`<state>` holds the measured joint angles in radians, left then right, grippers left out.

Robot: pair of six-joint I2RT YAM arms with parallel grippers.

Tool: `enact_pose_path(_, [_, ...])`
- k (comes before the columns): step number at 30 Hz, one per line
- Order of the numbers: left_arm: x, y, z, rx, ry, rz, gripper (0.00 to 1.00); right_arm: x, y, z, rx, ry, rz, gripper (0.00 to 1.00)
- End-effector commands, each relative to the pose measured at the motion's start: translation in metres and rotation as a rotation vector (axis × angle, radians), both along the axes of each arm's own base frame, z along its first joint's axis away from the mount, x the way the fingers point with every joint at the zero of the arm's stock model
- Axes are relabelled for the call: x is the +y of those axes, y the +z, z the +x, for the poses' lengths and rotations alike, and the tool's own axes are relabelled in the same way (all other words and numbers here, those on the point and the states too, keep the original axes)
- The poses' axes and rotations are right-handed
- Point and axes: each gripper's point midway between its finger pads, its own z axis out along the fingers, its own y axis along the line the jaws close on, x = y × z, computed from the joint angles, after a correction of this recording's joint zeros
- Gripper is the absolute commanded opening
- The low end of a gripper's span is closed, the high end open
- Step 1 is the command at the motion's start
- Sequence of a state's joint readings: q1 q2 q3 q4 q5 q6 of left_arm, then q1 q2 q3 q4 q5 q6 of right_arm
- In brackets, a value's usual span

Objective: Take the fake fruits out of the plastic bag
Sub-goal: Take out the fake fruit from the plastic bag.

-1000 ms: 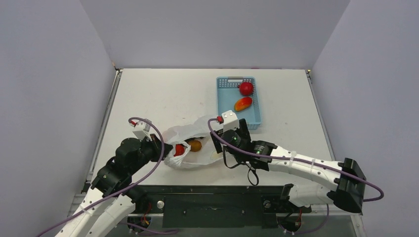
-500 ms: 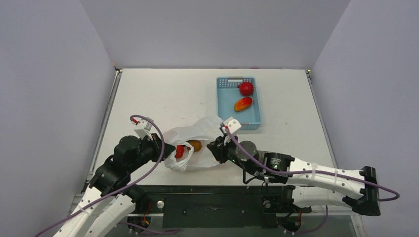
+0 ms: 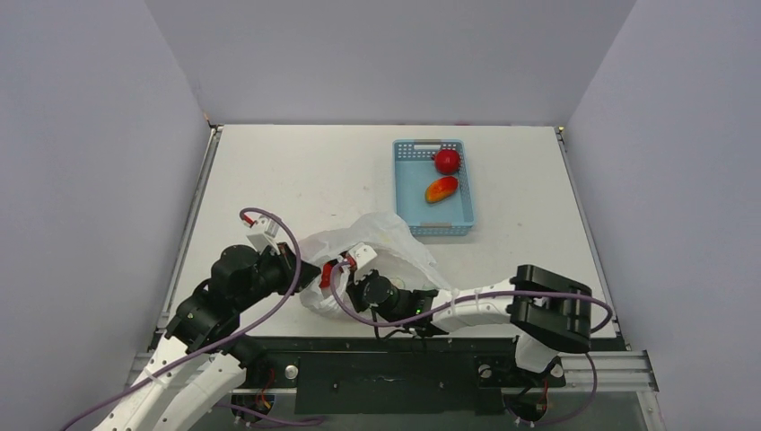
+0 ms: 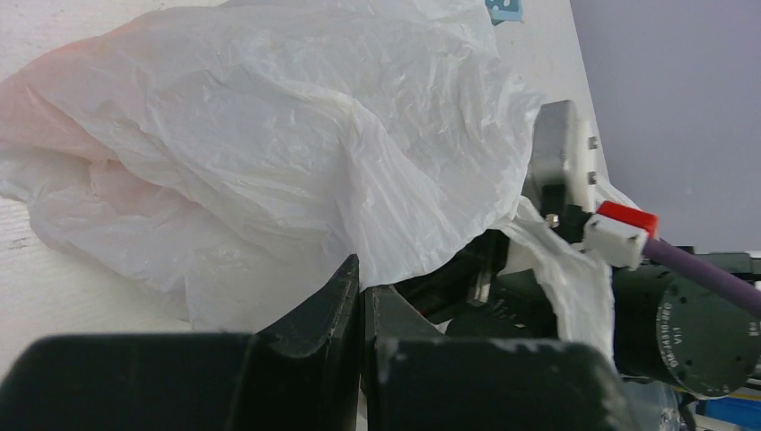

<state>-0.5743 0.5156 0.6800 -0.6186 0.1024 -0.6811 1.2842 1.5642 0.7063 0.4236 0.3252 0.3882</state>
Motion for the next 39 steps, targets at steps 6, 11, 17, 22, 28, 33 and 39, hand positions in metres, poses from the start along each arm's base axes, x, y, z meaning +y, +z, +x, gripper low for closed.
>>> enact_pose_path(6, [0.013, -0.024, -0.008, 0.070, 0.119, -0.078, 0.00, 0.066, -0.013, -0.042, 0.129, 0.176, 0.201, 0.00])
enact_pose_path(11, [0.020, -0.030, -0.012, 0.078, 0.153, -0.083, 0.00, 0.036, 0.012, -0.004, 0.077, 0.017, 0.189, 0.00])
enact_pose_path(17, [0.024, -0.034, -0.014, 0.096, 0.165, -0.068, 0.00, -0.003, 0.016, 0.030, 0.047, -0.158, 0.140, 0.09])
enact_pose_path(22, [0.022, -0.037, -0.013, 0.104, 0.167, -0.066, 0.00, -0.018, -0.004, 0.047, 0.067, -0.266, 0.077, 0.11])
enact_pose_path(28, [0.019, -0.043, -0.009, 0.118, 0.180, -0.090, 0.00, -0.038, -0.053, 0.048, 0.115, -0.362, 0.019, 0.09])
enact_pose_path(33, [0.018, -0.047, -0.009, 0.129, 0.186, -0.093, 0.00, -0.048, -0.075, 0.043, 0.152, -0.375, -0.016, 0.09])
enact_pose_path(39, [0.015, -0.028, -0.001, 0.094, 0.170, -0.082, 0.00, -0.027, -0.043, 0.063, 0.103, -0.338, -0.009, 0.11])
